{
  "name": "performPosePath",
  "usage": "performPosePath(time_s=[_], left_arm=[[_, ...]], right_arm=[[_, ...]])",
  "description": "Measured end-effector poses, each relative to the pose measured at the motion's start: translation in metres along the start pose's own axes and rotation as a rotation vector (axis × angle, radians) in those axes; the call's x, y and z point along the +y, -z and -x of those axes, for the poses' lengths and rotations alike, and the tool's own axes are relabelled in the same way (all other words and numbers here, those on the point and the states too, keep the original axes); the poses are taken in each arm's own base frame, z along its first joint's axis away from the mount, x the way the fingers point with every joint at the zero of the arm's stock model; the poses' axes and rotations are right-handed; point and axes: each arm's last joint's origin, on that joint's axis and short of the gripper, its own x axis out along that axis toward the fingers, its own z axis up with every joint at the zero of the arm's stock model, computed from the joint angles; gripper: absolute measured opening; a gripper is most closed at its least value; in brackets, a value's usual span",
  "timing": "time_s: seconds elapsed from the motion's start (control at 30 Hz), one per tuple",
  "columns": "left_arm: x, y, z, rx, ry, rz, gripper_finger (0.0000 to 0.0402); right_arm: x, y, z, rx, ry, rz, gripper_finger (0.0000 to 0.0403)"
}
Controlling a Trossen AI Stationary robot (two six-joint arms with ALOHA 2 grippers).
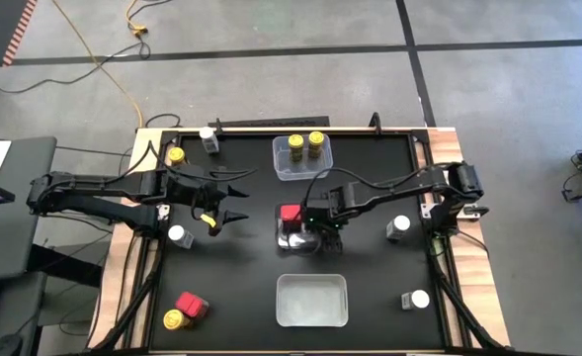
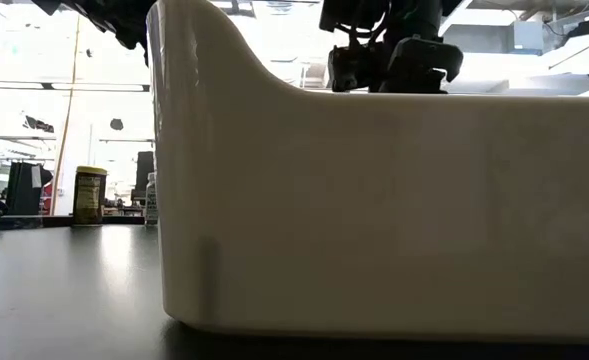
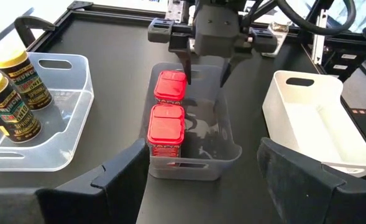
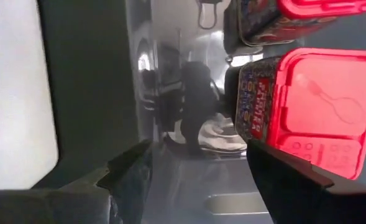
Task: Sort spices by type
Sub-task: Put the right red seasoning can into the black bin, then put the top left white seasoning bottle into the gray bin
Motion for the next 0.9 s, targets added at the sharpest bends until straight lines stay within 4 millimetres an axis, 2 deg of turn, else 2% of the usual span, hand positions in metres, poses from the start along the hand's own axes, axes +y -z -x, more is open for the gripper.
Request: performPosePath(time_s=[0.57,0.7,0.9], left_arm=[[0.0,0.0,0.0,0.0,0.0,-0.012,0.0285],[0.0,0.0,0.0,-0.001,0.0,-0.015,0.0285],[0.0,0.0,0.0,0.0,0.0,0.013,0.0285]], right_arm=[[-0.004,0.002,0.003,0.036,0.009,-0.012,0.0298],[-0.004,0.001,0.021,0.023,0.008,-0.012,0.0299],[-0.006,0.01,0.066,-0.105,-0.007,-0.104,0.0299]])
